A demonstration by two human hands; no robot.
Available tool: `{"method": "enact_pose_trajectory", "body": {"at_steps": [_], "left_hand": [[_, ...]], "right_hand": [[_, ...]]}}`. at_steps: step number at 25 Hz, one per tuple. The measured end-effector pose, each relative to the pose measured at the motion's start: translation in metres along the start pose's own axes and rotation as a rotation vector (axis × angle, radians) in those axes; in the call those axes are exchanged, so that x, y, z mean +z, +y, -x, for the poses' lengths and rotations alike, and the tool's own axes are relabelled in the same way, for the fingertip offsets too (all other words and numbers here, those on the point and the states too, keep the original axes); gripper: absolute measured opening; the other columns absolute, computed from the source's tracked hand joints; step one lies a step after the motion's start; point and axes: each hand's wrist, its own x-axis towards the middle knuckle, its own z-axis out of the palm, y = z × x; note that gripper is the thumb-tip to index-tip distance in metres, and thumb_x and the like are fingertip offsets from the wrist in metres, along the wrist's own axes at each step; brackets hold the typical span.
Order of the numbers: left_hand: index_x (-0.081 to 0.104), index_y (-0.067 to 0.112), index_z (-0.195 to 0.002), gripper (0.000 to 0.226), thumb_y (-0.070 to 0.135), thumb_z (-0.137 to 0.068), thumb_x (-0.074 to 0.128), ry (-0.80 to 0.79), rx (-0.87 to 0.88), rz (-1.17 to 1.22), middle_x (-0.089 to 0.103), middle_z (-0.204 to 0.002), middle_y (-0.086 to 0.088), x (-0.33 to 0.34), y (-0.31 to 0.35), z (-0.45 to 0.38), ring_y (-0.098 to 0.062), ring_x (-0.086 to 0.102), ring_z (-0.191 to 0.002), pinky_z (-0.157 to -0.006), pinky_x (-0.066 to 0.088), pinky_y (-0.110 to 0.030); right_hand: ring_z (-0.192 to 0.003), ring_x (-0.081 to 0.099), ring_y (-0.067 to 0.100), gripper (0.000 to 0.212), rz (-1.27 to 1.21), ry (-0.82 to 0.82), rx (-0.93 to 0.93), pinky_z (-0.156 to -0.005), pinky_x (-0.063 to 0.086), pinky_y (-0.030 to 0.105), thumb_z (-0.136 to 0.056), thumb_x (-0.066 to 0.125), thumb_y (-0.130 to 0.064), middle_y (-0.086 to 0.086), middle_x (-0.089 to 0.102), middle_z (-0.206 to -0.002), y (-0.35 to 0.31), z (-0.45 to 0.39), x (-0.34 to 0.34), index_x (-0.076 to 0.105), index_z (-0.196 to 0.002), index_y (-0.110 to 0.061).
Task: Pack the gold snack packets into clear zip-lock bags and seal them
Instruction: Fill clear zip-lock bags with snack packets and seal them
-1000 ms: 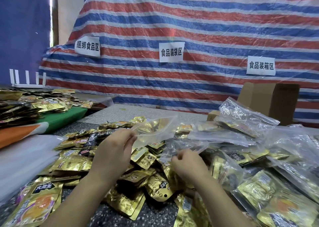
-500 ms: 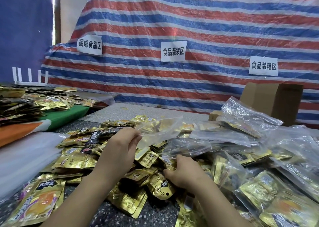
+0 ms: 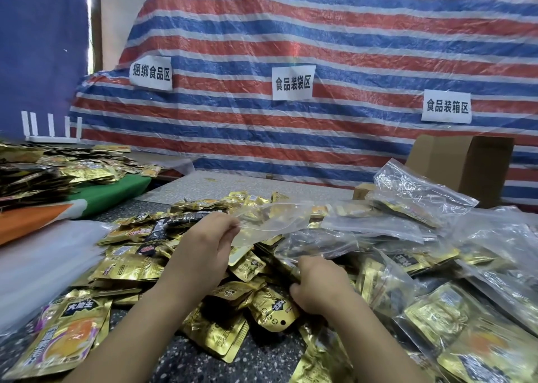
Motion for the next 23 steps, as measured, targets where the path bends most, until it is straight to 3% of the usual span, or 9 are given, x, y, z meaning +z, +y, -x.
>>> {"method": "enact_pose_trajectory", "body": {"at_steps": [5,10,13,15,17,20,23], "left_hand": [[0.067,0.005,-0.094,0.01,0.0,-0.094,0.058,-0.013,-0.036,-0.059,0.063,-0.086,-0.002,-0.005,-0.006,-0.002,-0.018,0.058,-0.078,-0.071,0.048,-0.03],[0.068,0.004,-0.096,0.012,0.002,-0.095,0.056,-0.003,-0.083,-0.086,0.063,-0.087,-0.004,-0.006,-0.008,-0.003,-0.021,0.058,-0.08,-0.072,0.049,-0.034],[0.067,0.004,-0.094,0.011,0.003,-0.096,0.056,0.0,-0.115,-0.097,0.063,-0.086,-0.005,-0.007,-0.01,-0.004,-0.022,0.058,-0.078,-0.072,0.049,-0.037],[0.066,0.004,-0.093,0.011,0.004,-0.096,0.055,0.0,-0.145,-0.117,0.062,-0.084,-0.006,-0.007,-0.013,-0.004,-0.024,0.057,-0.077,-0.071,0.048,-0.04],[0.065,0.005,-0.091,0.012,0.004,-0.097,0.054,0.005,-0.182,-0.126,0.06,-0.082,-0.005,-0.008,-0.015,-0.005,-0.024,0.056,-0.077,-0.07,0.047,-0.04],[0.066,0.006,-0.092,0.013,0.005,-0.097,0.054,0.005,-0.188,-0.113,0.06,-0.083,-0.004,-0.008,-0.014,-0.005,-0.022,0.055,-0.077,-0.069,0.046,-0.038],[0.066,0.007,-0.094,0.012,0.006,-0.097,0.055,-0.023,-0.156,-0.088,0.06,-0.084,-0.003,-0.007,-0.011,-0.004,-0.019,0.055,-0.076,-0.068,0.046,-0.034]], "right_hand": [[-0.063,0.052,0.014,0.023,-0.189,0.03,-0.067,-0.054,0.043,0.029,-0.086,0.055,-0.043,-0.003,0.059,-0.076,0.003,0.003,-0.017,0.054,-0.083,-0.02],[-0.087,0.059,0.013,0.042,-0.211,-0.012,-0.181,-0.074,0.05,0.033,-0.081,0.071,-0.057,-0.009,0.064,-0.101,0.002,0.007,-0.017,0.065,-0.107,-0.025],[-0.079,0.063,0.013,0.021,-0.24,-0.005,-0.246,-0.073,0.055,0.035,-0.087,0.07,-0.046,-0.011,0.068,-0.092,0.009,0.008,-0.024,0.067,-0.099,-0.029],[-0.072,0.068,0.013,0.009,-0.482,-0.072,-0.285,-0.067,0.057,0.037,-0.09,0.068,-0.037,-0.007,0.071,-0.082,0.016,0.009,-0.031,0.065,-0.09,-0.028],[-0.072,0.071,0.011,0.005,-0.851,-0.112,-0.334,-0.063,0.056,0.029,-0.09,0.071,-0.029,-0.007,0.074,-0.081,0.016,0.013,-0.039,0.067,-0.091,-0.026],[-0.085,0.074,0.026,0.038,-1.417,-0.077,-0.292,-0.066,0.059,0.033,-0.079,0.077,-0.039,0.009,0.076,-0.095,0.011,0.013,-0.046,0.066,-0.104,-0.013],[-0.083,0.074,0.032,0.066,-1.743,-0.127,-0.203,-0.064,0.06,0.04,-0.074,0.078,-0.045,0.018,0.074,-0.097,0.008,0.01,-0.05,0.055,-0.118,-0.001]]}}
